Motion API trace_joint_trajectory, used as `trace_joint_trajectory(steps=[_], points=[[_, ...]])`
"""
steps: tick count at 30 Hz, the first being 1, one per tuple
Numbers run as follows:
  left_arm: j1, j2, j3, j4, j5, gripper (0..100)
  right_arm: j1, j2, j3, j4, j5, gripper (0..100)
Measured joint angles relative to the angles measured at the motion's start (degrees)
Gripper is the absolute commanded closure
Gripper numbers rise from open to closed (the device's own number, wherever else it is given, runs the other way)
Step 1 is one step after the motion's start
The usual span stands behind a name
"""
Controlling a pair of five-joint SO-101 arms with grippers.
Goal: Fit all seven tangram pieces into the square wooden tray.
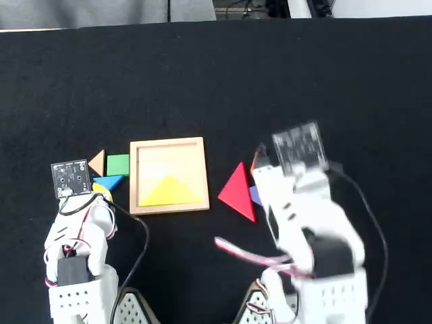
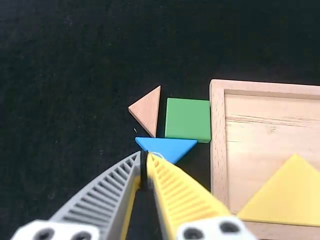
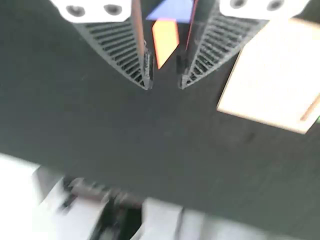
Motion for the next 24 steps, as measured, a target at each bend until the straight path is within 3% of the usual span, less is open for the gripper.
trace_joint_trajectory(steps=[8,12,15,19,24], points=[[0.0,0.0,0.0,-1.8,0.0,97,-6.2,32.4,-17.0,11.8,0.0,90.4],[0.0,0.0,0.1,-3.3,0.0,97,-6.6,42.5,-17.4,13.1,-2.3,77.3],[0.0,0.0,0.1,-3.4,0.0,97,-6.6,48.5,-17.4,14.9,-4.3,67.5],[0.0,0.0,0.1,-3.4,0.0,97,-7.4,52.7,-17.5,15.3,-6.8,67.3],[0.0,0.0,0.1,-3.4,0.0,97,-13.4,53.9,-14.7,11.3,-11.1,67.3]])
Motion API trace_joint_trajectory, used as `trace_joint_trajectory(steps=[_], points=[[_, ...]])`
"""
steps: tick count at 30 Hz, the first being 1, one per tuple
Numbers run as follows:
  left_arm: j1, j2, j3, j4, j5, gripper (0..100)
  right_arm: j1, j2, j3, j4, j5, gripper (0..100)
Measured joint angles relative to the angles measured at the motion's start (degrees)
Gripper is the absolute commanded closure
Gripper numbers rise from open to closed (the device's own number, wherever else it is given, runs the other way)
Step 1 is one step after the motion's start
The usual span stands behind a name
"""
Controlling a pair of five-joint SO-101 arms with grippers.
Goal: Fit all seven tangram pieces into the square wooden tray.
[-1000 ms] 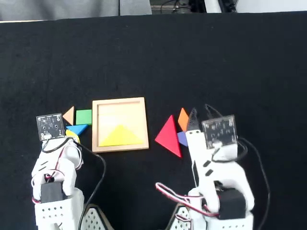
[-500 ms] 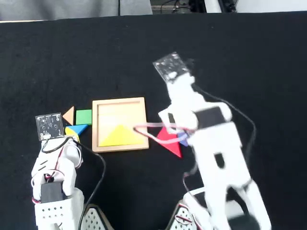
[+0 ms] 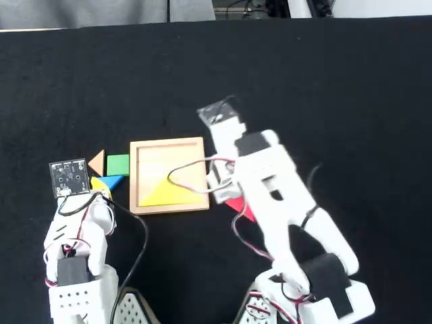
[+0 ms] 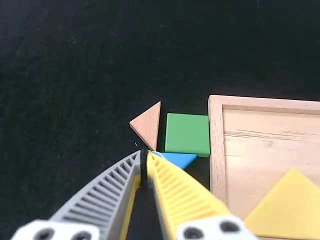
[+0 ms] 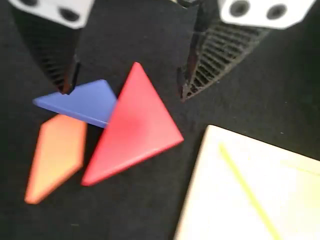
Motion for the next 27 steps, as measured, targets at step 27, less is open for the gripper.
trace_joint_trajectory(steps=[27], points=[[0.0,0.0,0.0,0.0,0.0,97,-2.8,0.1,12.6,-18.5,-6.6,67.3]])
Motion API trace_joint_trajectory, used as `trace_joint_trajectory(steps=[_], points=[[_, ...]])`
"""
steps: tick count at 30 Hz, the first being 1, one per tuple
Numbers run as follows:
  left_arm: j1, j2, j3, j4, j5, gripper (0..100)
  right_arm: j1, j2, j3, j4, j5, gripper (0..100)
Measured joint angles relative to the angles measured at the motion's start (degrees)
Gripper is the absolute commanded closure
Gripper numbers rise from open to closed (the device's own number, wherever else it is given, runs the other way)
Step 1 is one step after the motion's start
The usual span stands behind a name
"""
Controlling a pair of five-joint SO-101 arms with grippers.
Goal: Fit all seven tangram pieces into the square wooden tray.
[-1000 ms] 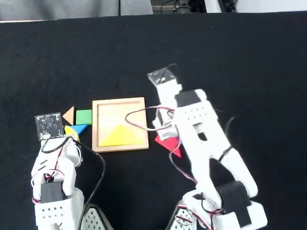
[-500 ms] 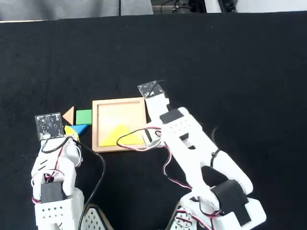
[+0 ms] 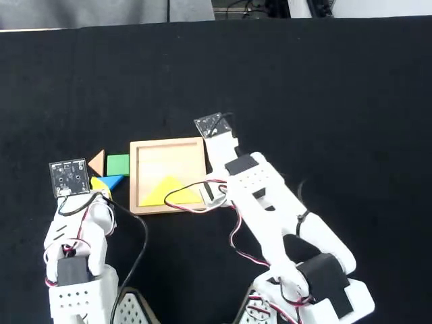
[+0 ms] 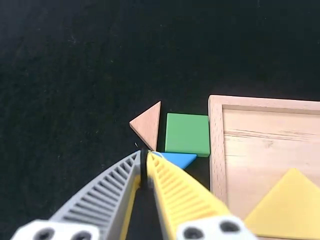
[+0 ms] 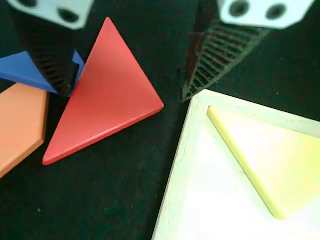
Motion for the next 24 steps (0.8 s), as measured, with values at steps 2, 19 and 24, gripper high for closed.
trace_joint_trajectory(steps=[2,19,24], points=[[0.0,0.0,0.0,0.0,0.0,97,0.0,0.0,0.0,0.0,0.0,67.3],[0.0,0.0,0.0,0.0,0.0,97,0.0,0.0,3.9,-5.5,1.0,67.4],[0.0,0.0,0.1,0.0,0.0,97,-0.1,0.0,4.0,-5.5,1.6,67.4]])
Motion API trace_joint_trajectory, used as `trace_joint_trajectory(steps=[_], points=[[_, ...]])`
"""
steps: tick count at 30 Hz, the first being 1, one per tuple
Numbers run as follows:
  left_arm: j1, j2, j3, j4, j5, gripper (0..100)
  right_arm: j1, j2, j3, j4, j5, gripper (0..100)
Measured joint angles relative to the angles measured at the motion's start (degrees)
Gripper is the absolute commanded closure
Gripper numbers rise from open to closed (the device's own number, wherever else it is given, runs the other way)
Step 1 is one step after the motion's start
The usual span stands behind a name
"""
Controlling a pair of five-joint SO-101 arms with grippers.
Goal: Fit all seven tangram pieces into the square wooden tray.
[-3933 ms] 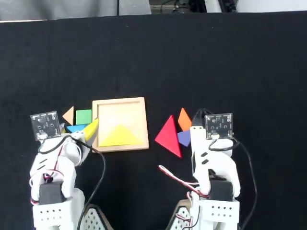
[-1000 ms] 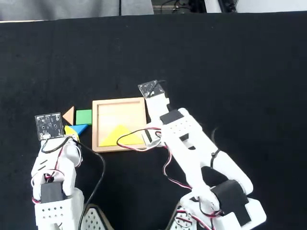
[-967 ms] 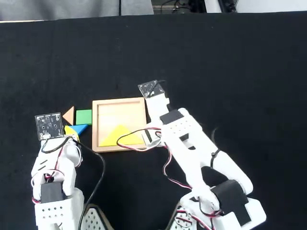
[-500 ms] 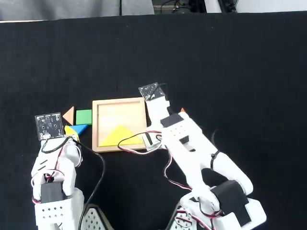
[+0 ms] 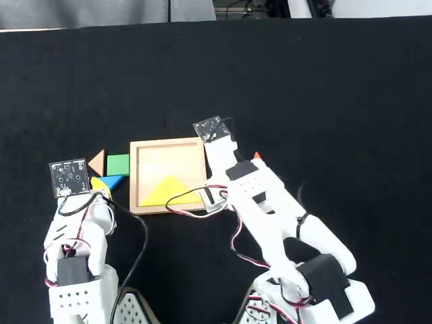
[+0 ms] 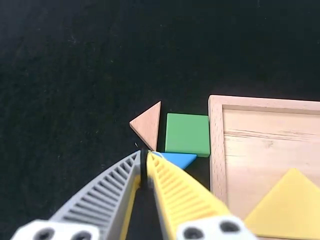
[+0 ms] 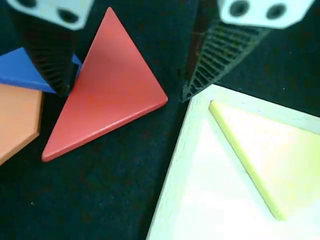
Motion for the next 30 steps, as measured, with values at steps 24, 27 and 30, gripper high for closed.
trace_joint_trajectory(steps=[24,27,30], points=[[0.0,0.0,0.1,0.0,0.0,97,-0.1,7.0,-5.3,3.8,3.5,75.3],[0.0,0.0,0.1,0.0,0.0,97,-0.1,7.0,-5.4,4.4,3.6,75.1],[0.0,0.0,0.1,0.0,0.0,97,-0.1,6.2,-5.4,6.7,5.7,75.1]])
